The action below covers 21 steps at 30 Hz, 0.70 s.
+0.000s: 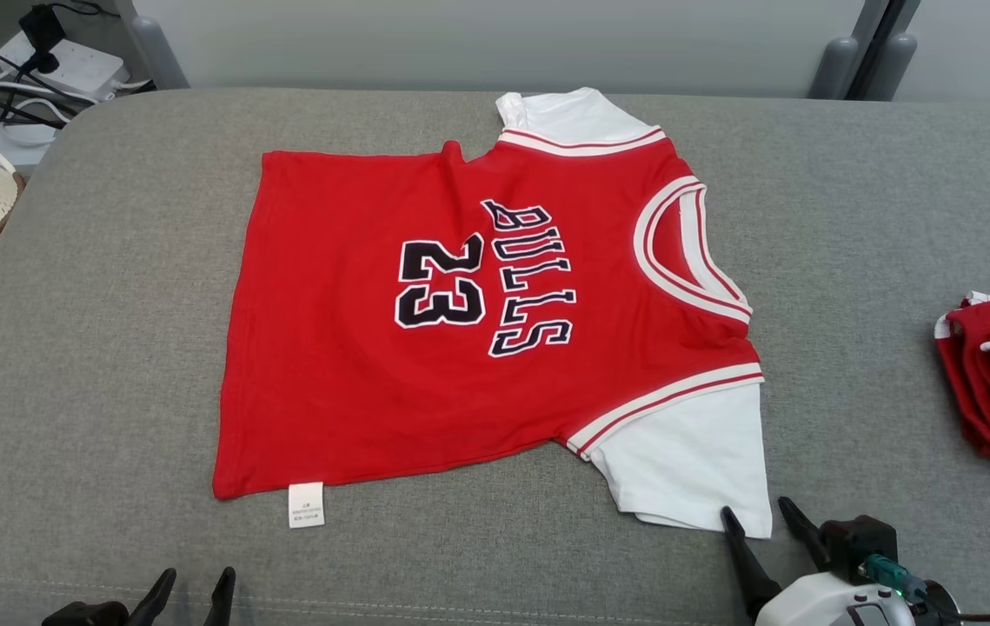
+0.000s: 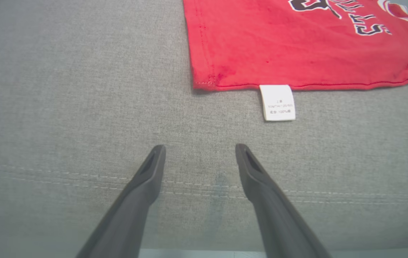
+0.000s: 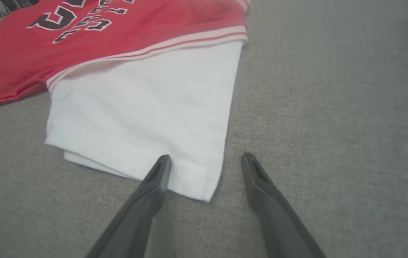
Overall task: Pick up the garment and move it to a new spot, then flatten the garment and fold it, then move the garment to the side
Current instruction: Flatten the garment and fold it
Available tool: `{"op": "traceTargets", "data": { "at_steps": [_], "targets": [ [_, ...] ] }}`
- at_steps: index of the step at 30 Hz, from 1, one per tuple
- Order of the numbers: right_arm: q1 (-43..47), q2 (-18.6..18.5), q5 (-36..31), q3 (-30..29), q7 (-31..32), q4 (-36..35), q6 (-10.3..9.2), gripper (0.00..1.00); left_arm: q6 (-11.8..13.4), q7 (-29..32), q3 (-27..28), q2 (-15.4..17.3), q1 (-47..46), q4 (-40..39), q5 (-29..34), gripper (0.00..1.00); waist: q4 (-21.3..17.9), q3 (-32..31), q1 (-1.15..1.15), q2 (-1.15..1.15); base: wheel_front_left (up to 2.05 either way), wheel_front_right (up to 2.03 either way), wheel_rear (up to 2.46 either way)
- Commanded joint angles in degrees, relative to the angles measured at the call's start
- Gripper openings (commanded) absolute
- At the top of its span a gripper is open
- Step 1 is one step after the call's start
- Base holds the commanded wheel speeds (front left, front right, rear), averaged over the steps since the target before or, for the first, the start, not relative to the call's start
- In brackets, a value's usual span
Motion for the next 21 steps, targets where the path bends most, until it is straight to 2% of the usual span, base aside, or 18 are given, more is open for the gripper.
{"op": "traceTargets", "data": {
  "at_steps": [1, 2, 3, 4, 5, 13, 21],
  "targets": [
    [-1.5, -0.4, 0.4, 2.0, 0.5, 0.1, 0.0, 0.97, 0.4, -0.3, 1.8, 1.9, -2.7, -1.4, -1.0, 1.0, 0.5, 0.7, 0.0, 0.0, 0.0, 0.0, 0.0],
    [-1.6, -0.4, 0.8, 2.4, 1.2, 0.7, 0.0, 0.75, 0.4, -0.3, 1.7, 2.1, -2.9, -1.7, -1.3, 1.0, 0.5, 1.0, 0.0, 0.0, 0.0, 0.0, 0.0],
    [-1.6, -0.4, 1.0, 2.9, 1.9, 1.2, 0.0, 0.43, 0.4, -0.3, 1.8, 2.3, -3.0, -2.0, -1.6, 1.0, 0.6, 1.2, 0.0, 0.0, 0.0, 0.0, 0.0],
    [-1.7, -0.4, 1.2, 3.1, 2.1, 1.5, 0.0, 0.29, 0.4, -0.3, 1.9, 2.5, -3.2, -2.2, -2.0, 1.0, 0.5, 1.4, 0.0, 0.0, 0.0, 0.0, 0.0],
    [-1.8, -0.4, 1.3, 3.1, 2.0, 1.6, 0.0, 0.01, 0.4, -0.3, 2.0, 2.7, -3.4, -2.5, -2.3, 1.0, 0.5, 1.6, 0.0, 0.0, 0.0, 0.0, 0.0],
    [-1.8, -0.4, -0.2, 0.4, -0.1, 0.2, 0.0, 0.0, 0.4, -0.3, 3.0, 4.1, -6.4, -4.6, -5.4, 1.0, -1.7, 3.4, 0.0, 0.0, 0.0, 0.0, 0.0],
    [-1.0, -0.4, 0.0, 2.8, -0.8, -4.0, 0.0, 0.0, 0.4, -0.3, -1.1, 6.8, -9.8, -0.7, -14.0, 1.0, -5.9, 6.4, 0.0, 0.0, 0.0, 0.0, 0.0]
  ]
}}
